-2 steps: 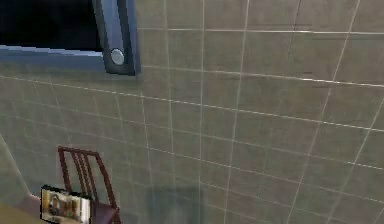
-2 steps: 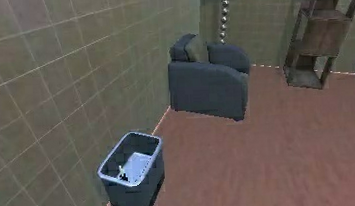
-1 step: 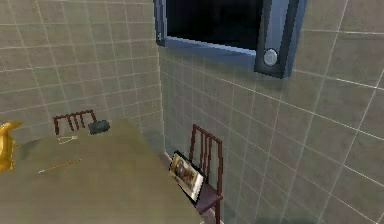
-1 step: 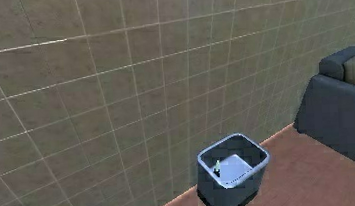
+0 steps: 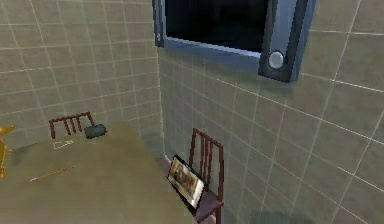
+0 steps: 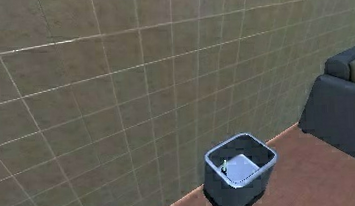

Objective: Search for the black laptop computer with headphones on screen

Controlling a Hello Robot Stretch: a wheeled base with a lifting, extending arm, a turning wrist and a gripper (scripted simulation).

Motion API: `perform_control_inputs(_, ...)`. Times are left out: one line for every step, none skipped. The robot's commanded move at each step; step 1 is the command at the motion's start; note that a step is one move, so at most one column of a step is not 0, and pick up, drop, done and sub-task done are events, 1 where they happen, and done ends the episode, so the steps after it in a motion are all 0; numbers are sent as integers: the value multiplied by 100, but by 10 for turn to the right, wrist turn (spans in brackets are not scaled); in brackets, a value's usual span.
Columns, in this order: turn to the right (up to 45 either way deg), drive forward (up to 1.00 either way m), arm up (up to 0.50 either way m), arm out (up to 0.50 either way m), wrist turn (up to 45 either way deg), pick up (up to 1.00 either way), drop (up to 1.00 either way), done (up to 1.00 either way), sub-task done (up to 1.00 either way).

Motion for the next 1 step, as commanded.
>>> perform_control_inputs(0, 0, 0, 0, 0, 0, 0, 100, 0)
